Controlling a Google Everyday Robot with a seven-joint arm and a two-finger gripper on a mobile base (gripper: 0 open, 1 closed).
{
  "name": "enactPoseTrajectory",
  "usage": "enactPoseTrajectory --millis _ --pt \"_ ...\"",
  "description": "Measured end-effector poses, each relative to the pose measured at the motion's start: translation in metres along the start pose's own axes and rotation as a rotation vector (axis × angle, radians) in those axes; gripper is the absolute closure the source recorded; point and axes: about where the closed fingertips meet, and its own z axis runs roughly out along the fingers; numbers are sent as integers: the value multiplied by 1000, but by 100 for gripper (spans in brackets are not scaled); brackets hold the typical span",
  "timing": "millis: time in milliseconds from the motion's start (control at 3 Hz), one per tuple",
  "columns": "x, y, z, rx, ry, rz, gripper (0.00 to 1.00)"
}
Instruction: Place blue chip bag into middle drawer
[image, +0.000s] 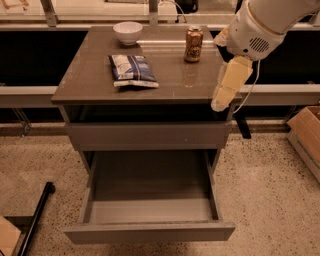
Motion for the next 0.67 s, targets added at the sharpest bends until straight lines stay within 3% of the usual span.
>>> enactPoseTrajectory --millis 333,667 --pt "-11 -5 20 9 -80 53 0" --pt "-35 -28 61 13 -216 140 0"
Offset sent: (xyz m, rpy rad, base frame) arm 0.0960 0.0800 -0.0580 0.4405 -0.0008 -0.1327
